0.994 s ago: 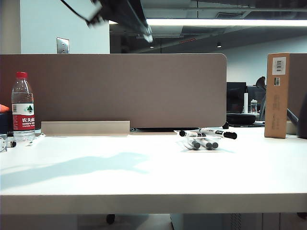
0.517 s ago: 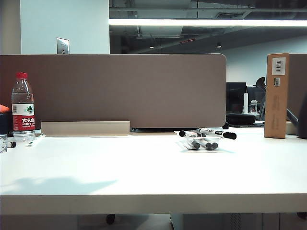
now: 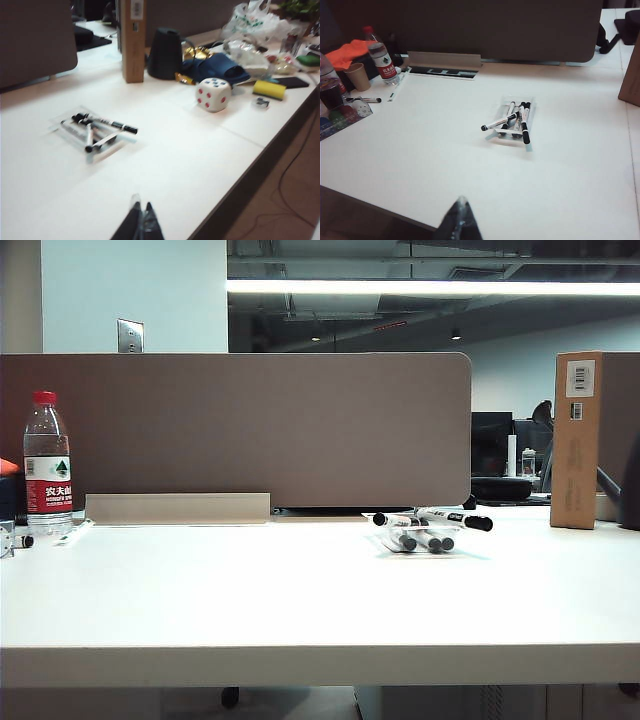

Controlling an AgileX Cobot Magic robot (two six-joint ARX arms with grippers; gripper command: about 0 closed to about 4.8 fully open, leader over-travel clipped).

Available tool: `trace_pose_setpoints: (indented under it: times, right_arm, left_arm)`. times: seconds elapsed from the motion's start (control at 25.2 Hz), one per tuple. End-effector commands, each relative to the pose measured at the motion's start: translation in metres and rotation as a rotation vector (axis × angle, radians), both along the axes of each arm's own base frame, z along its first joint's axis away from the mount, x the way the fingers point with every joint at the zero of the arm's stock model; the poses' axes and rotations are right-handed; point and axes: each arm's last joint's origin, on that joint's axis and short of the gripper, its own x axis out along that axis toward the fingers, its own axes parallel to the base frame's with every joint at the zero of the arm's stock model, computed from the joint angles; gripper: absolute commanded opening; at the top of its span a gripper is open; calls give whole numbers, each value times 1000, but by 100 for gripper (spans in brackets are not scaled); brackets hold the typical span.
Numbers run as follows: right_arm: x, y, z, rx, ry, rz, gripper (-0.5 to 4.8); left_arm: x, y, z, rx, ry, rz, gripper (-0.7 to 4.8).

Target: Pick up the markers scattered on the table and put them into the packaging box, making sure the markers fit the shape of the box's grooves.

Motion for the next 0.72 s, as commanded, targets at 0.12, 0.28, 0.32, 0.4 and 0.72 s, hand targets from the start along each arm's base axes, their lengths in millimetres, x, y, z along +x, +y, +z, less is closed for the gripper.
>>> trace_pose_setpoints:
  times: [0.12,0.28,0.32,0.4,0.72]
  right_arm:
    - [-13,-4,-4,1,-19,3,0]
    - [-20,-6,-7,7,-42,2,-1]
    - [-21,-6,-7,8,-45,2,0]
    - [-23,-7,-8,9,-48,3,0]
    - [-24,-7,-9,9,-50,2,-1]
  left_arm:
    - [1,0,-2,20,6,4,-5]
    - [1,0,-2,23,7,4,-5]
    - [1,0,-2,23,7,4,-5]
    - [1,0,-2,24,7,4,-5]
    - [1,0,-2,23,7,4,-5]
